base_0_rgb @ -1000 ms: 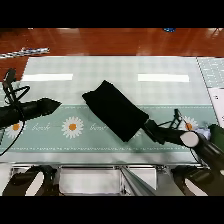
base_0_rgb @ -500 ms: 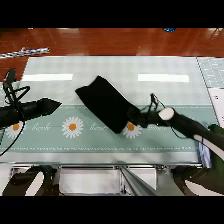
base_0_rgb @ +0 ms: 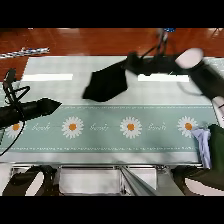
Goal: Fold the shirts.
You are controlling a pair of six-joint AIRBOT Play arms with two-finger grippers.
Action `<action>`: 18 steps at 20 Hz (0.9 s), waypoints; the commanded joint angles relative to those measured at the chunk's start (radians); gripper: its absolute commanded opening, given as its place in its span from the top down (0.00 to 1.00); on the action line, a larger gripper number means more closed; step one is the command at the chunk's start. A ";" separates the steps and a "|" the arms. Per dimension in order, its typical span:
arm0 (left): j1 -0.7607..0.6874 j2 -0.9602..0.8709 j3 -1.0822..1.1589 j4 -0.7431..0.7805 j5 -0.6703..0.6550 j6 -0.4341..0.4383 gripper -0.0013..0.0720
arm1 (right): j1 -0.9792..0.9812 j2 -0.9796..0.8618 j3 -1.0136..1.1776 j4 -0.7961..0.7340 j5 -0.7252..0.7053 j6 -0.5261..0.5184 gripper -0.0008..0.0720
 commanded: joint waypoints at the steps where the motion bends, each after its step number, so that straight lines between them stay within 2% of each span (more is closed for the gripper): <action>1: 0.000 -0.001 0.000 0.000 0.000 0.000 0.96 | -0.115 0.045 0.183 -0.088 0.152 0.038 0.96; 10: 0.000 -0.001 0.000 0.001 -0.008 0.001 0.96 | -0.706 0.307 0.205 -0.153 0.475 0.061 0.96; 18: 0.000 -0.001 0.000 0.001 -0.007 0.001 0.96 | -1.185 0.376 0.114 -0.293 0.768 0.052 0.96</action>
